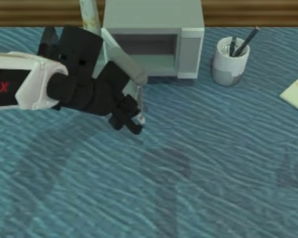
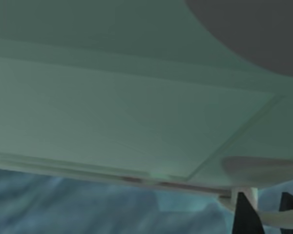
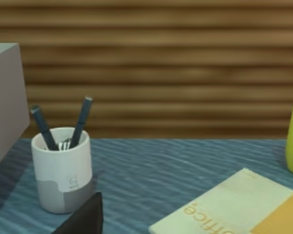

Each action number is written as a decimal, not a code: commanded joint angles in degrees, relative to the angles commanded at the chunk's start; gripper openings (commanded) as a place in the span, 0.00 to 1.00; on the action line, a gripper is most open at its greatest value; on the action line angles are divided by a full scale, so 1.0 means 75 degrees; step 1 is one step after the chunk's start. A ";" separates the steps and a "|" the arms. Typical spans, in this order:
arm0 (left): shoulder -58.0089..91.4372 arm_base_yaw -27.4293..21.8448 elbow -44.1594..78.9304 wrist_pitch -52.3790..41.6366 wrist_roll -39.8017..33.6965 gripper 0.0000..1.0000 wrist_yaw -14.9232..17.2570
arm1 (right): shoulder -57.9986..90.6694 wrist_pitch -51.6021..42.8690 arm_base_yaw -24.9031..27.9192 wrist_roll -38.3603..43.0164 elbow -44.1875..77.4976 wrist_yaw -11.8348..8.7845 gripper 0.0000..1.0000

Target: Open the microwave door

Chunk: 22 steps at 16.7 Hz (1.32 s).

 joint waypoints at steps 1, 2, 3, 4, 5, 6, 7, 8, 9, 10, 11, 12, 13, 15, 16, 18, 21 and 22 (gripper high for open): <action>0.0000 0.0000 0.0000 0.0000 0.0000 0.00 0.0000 | 0.0000 0.0000 0.0000 0.0000 0.0000 0.0000 1.00; 0.0000 0.0000 0.0000 0.0000 0.0000 0.00 0.0000 | 0.0000 0.0000 0.0000 0.0000 0.0000 0.0000 1.00; 0.0000 0.0000 0.0000 0.0000 0.0000 0.00 0.0000 | 0.0000 0.0000 0.0000 0.0000 0.0000 0.0000 1.00; 0.0000 0.0000 0.0000 0.0000 0.0000 0.00 0.0000 | 0.0000 0.0000 0.0000 0.0000 0.0000 0.0000 1.00; 0.0000 0.0000 0.0000 0.0000 0.0000 0.00 0.0000 | 0.0000 0.0000 0.0000 0.0000 0.0000 0.0000 1.00; 0.0000 0.0000 0.0000 0.0000 0.0000 0.00 0.0000 | 0.0000 0.0000 0.0000 0.0000 0.0000 0.0000 1.00; 0.0000 0.0000 0.0000 0.0000 0.0000 0.00 0.0000 | 0.0000 0.0000 0.0000 0.0000 0.0000 0.0000 1.00; 0.0000 0.0000 0.0000 0.0000 0.0000 0.00 0.0000 | 0.0000 0.0000 0.0000 0.0000 0.0000 0.0000 1.00; 0.0000 0.0000 0.0000 0.0000 0.0000 0.00 0.0000 | 0.0000 0.0000 0.0000 0.0000 0.0000 0.0000 1.00; 0.0000 0.0000 0.0000 0.0000 0.0000 0.00 0.0000 | 0.0000 0.0000 0.0000 0.0000 0.0000 0.0000 1.00; 0.0000 0.0000 0.0000 0.0000 0.0000 0.00 0.0000 | 0.0000 0.0000 0.0000 0.0000 0.0000 0.0000 1.00; 0.0000 0.0000 0.0000 0.0000 0.0000 0.00 0.0000 | 0.0000 0.0000 0.0000 0.0000 0.0000 0.0000 1.00; 0.0011 -0.0046 -0.0032 -0.0005 -0.0027 0.00 0.0048 | 0.0000 0.0000 0.0000 0.0000 0.0000 0.0000 1.00; 0.0019 -0.0013 -0.0038 -0.0057 0.0087 0.00 0.0098 | 0.0000 0.0000 0.0000 0.0000 0.0000 0.0000 1.00; 0.0023 0.0026 -0.0035 -0.0108 0.0220 0.00 0.0159 | 0.0000 0.0000 0.0000 0.0000 0.0000 0.0000 1.00; 0.0004 0.0173 -0.0022 -0.0235 0.0535 0.00 0.0352 | 0.0000 0.0000 0.0000 0.0000 0.0000 0.0000 1.00; -0.0050 0.0376 -0.0010 -0.0388 0.0916 0.00 0.0607 | 0.0000 0.0000 0.0000 0.0000 0.0000 0.0000 1.00; -0.0055 0.0397 -0.0009 -0.0405 0.0957 0.00 0.0635 | 0.0000 0.0000 0.0000 0.0000 0.0000 0.0000 1.00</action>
